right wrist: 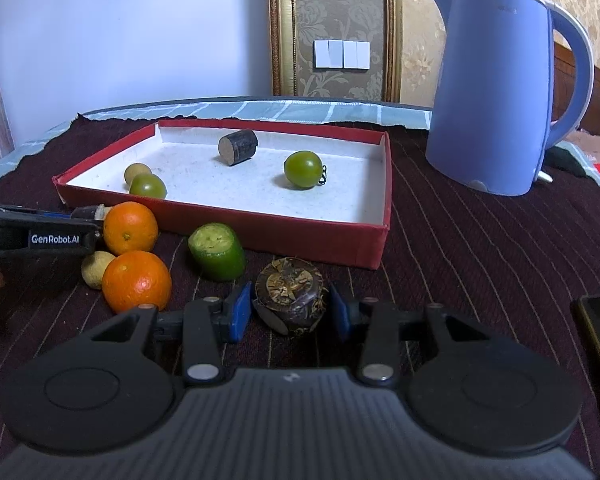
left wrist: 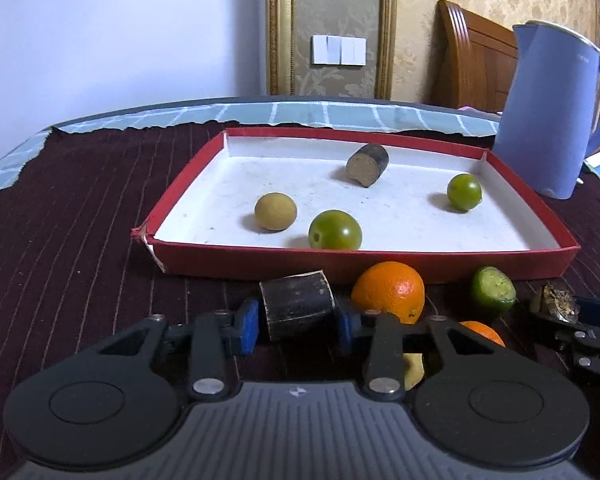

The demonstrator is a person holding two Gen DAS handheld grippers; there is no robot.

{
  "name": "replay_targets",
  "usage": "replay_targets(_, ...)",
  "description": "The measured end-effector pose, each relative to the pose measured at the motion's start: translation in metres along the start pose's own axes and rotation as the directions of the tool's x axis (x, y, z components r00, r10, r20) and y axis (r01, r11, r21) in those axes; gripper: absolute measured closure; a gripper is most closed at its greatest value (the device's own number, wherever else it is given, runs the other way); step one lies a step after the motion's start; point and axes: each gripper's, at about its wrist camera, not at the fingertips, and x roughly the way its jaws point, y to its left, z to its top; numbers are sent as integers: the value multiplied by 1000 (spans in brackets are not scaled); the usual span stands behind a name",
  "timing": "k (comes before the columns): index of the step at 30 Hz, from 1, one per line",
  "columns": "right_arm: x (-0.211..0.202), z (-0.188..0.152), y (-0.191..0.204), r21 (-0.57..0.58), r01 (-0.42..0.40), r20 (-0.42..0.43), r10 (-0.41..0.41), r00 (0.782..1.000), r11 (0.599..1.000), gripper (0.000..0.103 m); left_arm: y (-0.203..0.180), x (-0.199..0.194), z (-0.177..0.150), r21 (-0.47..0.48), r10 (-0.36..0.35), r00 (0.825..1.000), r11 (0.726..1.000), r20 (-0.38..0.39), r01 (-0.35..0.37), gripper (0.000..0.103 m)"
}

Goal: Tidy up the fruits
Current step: 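Grasp the dark block-shaped fruit with the left gripper while the right holds the brown fruit, then carry the brown round fruit and dark block over the red tray with both grippers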

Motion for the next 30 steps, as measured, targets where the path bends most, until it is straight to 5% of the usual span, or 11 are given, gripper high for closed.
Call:
replay_targets(6, -8, 0, -2, 34, 25, 29, -26, 999, 999, 64, 8, -17, -8, -10, -36, 998, 999, 43, 36, 66)
replay_targets(17, -21, 3, 12, 43, -9, 76, 6, 997, 999, 64, 2, -44, 0, 17, 4, 996, 1000, 94, -5, 66)
replay_targets(30, -36, 28, 29, 63, 40, 169, -51, 984, 997, 63, -8, -46, 12, 8, 40, 992, 999, 116, -41, 66)
